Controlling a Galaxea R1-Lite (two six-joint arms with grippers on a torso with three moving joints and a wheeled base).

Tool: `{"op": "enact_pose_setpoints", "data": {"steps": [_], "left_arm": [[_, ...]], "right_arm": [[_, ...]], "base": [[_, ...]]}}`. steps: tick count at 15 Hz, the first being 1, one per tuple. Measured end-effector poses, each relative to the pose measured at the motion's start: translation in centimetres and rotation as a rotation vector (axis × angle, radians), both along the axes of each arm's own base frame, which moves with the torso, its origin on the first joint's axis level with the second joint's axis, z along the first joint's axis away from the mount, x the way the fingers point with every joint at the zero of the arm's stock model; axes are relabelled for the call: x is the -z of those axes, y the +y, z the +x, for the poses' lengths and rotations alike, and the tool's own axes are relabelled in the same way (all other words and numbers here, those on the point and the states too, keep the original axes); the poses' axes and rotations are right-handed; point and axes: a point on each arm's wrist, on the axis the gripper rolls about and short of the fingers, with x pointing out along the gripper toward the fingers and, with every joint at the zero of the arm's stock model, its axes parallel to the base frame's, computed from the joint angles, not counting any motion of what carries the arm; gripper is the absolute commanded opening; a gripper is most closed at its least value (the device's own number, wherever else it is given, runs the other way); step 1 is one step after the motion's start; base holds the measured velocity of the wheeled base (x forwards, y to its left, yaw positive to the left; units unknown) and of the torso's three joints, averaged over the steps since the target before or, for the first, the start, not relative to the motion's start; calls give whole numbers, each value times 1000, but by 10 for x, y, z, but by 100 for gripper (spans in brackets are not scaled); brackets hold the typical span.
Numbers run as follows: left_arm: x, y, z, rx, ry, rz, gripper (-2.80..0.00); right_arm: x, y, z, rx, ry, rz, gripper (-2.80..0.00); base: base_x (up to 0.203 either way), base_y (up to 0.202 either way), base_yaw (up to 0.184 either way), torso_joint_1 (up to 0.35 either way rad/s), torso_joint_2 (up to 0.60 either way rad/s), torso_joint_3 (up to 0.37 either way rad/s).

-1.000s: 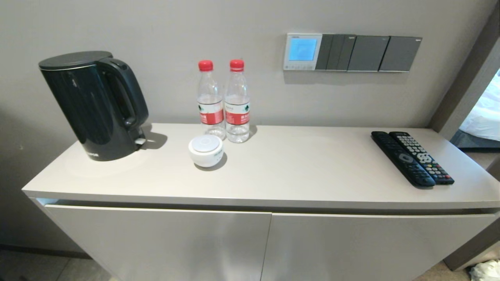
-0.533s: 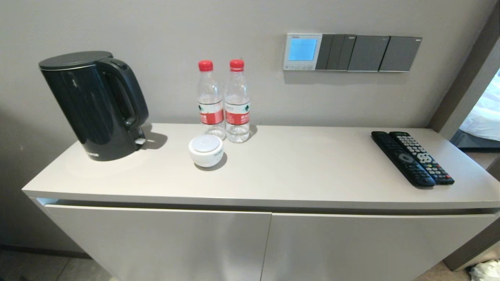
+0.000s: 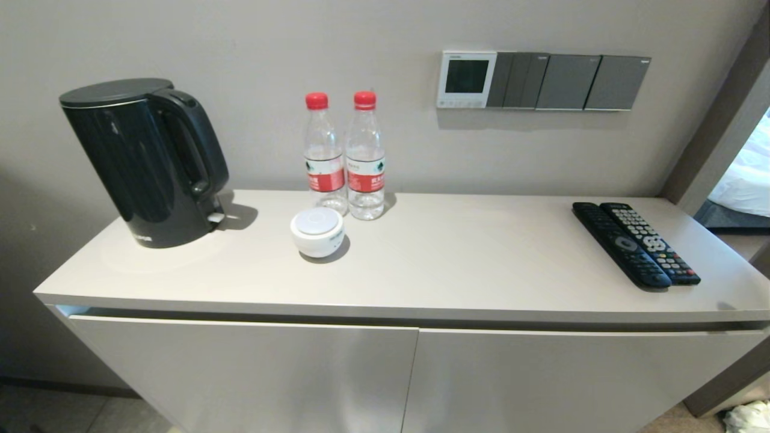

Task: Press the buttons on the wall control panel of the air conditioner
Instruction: Turn on the central air conditioner

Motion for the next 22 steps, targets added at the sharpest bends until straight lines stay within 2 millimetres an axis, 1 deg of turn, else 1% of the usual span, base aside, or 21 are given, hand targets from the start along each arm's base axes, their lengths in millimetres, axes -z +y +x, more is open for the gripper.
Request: {"op": "enact_pose_setpoints", "data": {"steps": [2, 3, 6, 10, 13, 15, 17, 19, 22], "left_arm": [[0, 0, 0, 0, 0, 0, -280], [0, 0, 0, 0, 0, 0, -280], [0, 0, 0, 0, 0, 0, -280], [0, 0, 0, 0, 0, 0, -280], [0, 0, 0, 0, 0, 0, -280], [0, 0, 0, 0, 0, 0, -280], [0, 0, 0, 0, 0, 0, -280], [0, 0, 0, 0, 0, 0, -280], [0, 0, 0, 0, 0, -1, -280]], "right_arm": [[-10, 5, 41, 27, -10, 19, -280], [-15, 11, 62, 40, -22, 32, -280], [-26, 36, 115, 56, -60, 68, -280], [-23, 66, 175, 17, -85, 80, -280], [-21, 79, 212, 1, -158, 98, -280], [-24, 88, 231, -14, -213, 112, -280], [-22, 106, 242, -53, -228, 120, -280], [-16, 123, 246, -93, -220, 122, -280], [-16, 138, 242, -133, -222, 129, -280]], "base": [[0, 0, 0, 0, 0, 0], [0, 0, 0, 0, 0, 0], [0, 0, 0, 0, 0, 0], [0, 0, 0, 0, 0, 0], [0, 0, 0, 0, 0, 0], [0, 0, 0, 0, 0, 0], [0, 0, 0, 0, 0, 0], [0, 0, 0, 0, 0, 0], [0, 0, 0, 0, 0, 0]]}}
